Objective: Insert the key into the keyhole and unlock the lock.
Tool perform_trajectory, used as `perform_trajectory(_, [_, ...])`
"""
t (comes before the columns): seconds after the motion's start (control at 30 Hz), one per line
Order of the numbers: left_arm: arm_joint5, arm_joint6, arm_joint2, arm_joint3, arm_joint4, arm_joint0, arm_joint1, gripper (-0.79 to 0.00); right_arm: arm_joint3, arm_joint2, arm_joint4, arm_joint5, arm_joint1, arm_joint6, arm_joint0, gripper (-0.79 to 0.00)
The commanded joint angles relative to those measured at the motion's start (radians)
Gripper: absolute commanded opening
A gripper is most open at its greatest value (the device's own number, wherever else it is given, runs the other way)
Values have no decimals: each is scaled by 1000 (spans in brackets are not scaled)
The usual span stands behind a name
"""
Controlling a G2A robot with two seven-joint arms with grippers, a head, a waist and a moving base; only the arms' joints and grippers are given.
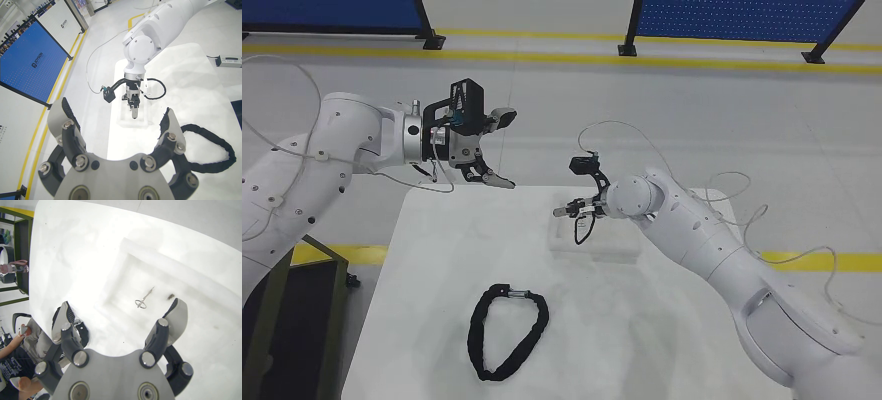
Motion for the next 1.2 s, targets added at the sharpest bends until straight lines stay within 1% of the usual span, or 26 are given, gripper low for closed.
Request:
perform_trajectory(0.0, [0,0,0,0,0,0,0,0,-9,-3,-14,35,-5,-4,-9,0])
perform_trajectory(0.2, [0,0,0,0,0,0,0,0,-18,-24,-90,97,-29,-26,-25,0])
perform_trajectory(0.47, [0,0,0,0,0,0,0,0,7,-37,-146,118,-63,-2,-25,0])
perform_trajectory(0.5, [0,0,0,0,0,0,0,0,10,-39,-152,117,-67,3,-26,-34])
perform_trajectory(0.53, [0,0,0,0,0,0,0,0,14,-40,-160,118,-71,7,-26,-105])
perform_trajectory(0.57, [0,0,0,0,0,0,0,0,19,-42,-167,121,-75,10,-26,-197])
perform_trajectory(0.6, [0,0,0,0,0,0,0,0,24,-42,-171,122,-79,11,-27,-249])
perform_trajectory(0.63, [0,0,0,0,0,0,0,0,31,-41,-176,125,-82,12,-27,-299])
perform_trajectory(0.73, [0,0,0,0,0,0,0,0,46,-40,-193,147,-94,12,-25,-394])
perform_trajectory(0.8, [0,0,0,0,0,0,0,0,55,-38,-204,159,-101,14,-23,-406])
perform_trajectory(0.9, [0,0,0,0,0,0,0,0,68,-35,-217,167,-110,18,-22,-446])
perform_trajectory(1.03, [0,0,0,0,0,0,0,0,82,-32,-235,176,-122,23,-23,-456])
perform_trajectory(1.07, [0,0,0,0,0,0,0,0,86,-31,-240,179,-125,24,-23,-468])
perform_trajectory(1.1, [0,0,0,0,0,0,0,0,90,-31,-244,180,-128,25,-23,-486])
perform_trajectory(1.13, [0,0,0,0,0,0,0,0,94,-29,-247,180,-131,26,-23,-533])
perform_trajectory(1.17, [0,0,0,0,0,0,0,0,99,-28,-248,178,-134,26,-24,-557])
